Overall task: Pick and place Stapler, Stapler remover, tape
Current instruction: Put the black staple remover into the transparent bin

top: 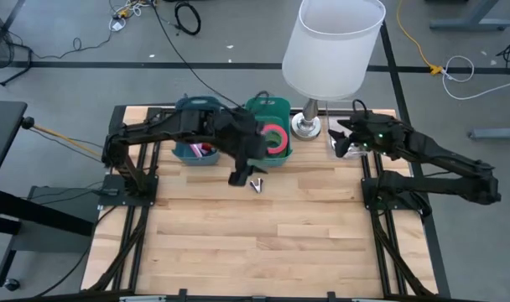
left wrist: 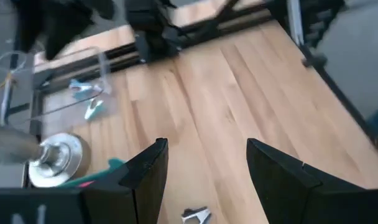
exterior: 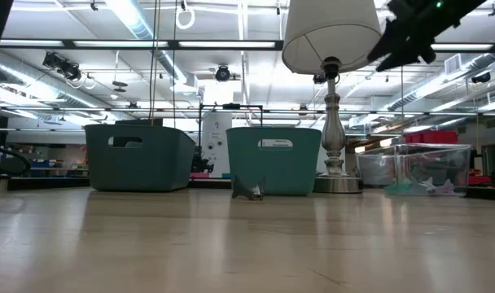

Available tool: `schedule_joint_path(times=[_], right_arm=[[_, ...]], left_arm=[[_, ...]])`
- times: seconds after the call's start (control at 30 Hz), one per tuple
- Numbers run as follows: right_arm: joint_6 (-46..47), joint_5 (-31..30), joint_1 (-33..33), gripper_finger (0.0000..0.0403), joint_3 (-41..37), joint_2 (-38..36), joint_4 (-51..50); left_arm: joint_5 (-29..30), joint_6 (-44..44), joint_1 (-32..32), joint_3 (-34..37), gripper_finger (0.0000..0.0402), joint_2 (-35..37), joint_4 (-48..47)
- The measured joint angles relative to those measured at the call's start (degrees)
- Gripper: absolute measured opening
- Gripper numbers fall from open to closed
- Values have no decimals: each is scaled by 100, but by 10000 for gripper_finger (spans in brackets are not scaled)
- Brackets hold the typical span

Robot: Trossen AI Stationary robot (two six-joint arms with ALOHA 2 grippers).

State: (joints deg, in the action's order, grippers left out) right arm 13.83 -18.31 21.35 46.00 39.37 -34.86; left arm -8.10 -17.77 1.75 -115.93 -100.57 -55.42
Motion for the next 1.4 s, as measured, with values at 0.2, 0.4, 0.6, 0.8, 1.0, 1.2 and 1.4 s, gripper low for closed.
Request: schedule_joint_path(times=[0.2, 0.4, 0.6, 0.8, 1.0, 1.2, 1.4], right_arm=[[-211, 581, -376, 251, 111, -187, 644], [-255, 1012, -738, 251, 120, -292, 1321], [-244, 1032, -995, 251, 120, -312, 1361], [-237, 1030, -1147, 251, 120, -310, 1336], [-237, 1028, -1195, 251, 120, -310, 1330], [-237, 1026, -1196, 251, 120, -310, 1290], [-237, 1024, -1194, 251, 120, -308, 1289]], left_arm=[[50, -154, -239, 8, 220, -313, -559], [136, -156, -373, 8, 220, -808, -751], [547, -766, -528, 8, 220, -1352, -809], [1133, -1115, -591, 8, 220, -1864, -934], [1327, -1264, -577, 8, 220, -2269, -1230], [1561, -1268, -572, 8, 220, -2552, -1476], [1577, -1289, -555, 6, 220, -2766, -1477]])
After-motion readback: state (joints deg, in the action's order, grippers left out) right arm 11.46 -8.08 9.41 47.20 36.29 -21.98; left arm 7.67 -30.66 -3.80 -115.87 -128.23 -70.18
